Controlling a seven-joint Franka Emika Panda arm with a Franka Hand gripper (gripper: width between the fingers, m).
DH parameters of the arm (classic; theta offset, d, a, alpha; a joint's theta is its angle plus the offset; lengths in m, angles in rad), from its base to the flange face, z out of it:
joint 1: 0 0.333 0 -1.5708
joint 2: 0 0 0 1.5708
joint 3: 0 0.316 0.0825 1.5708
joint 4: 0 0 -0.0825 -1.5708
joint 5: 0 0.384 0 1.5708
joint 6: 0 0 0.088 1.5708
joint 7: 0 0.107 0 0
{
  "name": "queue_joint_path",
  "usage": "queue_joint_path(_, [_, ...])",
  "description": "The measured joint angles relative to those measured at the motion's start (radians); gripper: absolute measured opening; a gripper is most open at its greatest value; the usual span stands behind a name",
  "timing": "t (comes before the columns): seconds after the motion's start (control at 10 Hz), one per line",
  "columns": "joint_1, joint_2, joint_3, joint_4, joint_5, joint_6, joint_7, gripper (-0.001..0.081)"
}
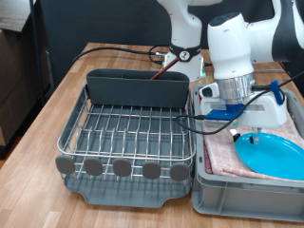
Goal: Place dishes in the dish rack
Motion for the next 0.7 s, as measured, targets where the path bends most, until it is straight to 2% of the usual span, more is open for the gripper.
queue_joint_path(0.1, [0.002,0.0,-0.003,0.0,-0.002,0.0,0.003,0.0211])
queue_joint_path(0.2, [0.005,0.0,-0.009,0.0,-0.011,0.0,0.011,0.0211])
queue_joint_path(0.3, [0.009,0.0,-0.016,-0.001,-0.021,0.0,0.015,0.0056])
queue_joint_path(0.5, [0.024,-0.001,-0.041,-0.001,-0.072,-0.006,0.048,0.0039])
queue_joint_path(0.7, [0.067,-0.011,-0.107,-0.001,-0.194,-0.039,0.146,0.0039])
